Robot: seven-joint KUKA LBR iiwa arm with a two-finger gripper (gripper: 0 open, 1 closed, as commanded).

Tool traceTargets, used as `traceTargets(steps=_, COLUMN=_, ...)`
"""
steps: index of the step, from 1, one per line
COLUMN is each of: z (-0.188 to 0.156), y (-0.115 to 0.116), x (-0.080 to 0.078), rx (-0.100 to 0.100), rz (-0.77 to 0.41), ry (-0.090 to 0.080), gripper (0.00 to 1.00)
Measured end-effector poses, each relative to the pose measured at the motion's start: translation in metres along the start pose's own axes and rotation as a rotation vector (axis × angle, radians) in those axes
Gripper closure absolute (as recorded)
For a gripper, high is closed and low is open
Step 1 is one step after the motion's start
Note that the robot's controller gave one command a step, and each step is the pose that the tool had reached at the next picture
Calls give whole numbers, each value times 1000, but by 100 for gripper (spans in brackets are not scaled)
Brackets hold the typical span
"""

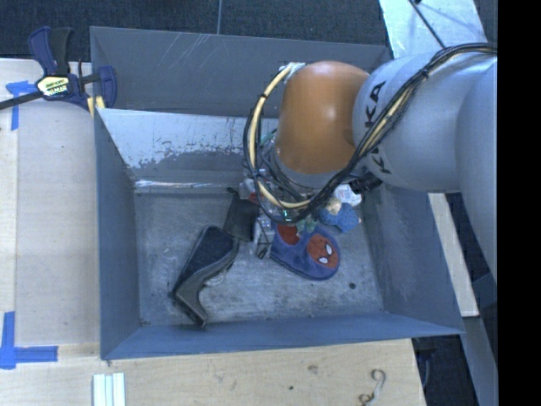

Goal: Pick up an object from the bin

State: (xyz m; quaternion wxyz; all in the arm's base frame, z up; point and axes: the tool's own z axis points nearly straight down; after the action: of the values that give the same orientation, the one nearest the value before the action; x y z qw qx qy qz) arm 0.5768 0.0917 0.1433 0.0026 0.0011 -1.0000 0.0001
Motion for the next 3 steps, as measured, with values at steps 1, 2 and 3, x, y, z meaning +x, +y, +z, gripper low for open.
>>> traceTargets(steps=1, z=75, y=42, x=1, rx=0, rz=-344, ry=-3, gripper=0)
traceTargets(steps=2, z=72, y=41, x=-1, rx=1, rz=-340, ry=-11, gripper=100)
traceTargets(steps=3, z=-18, y=29, x=-7, rx=1, rz=-337, ry=-17, gripper=100)
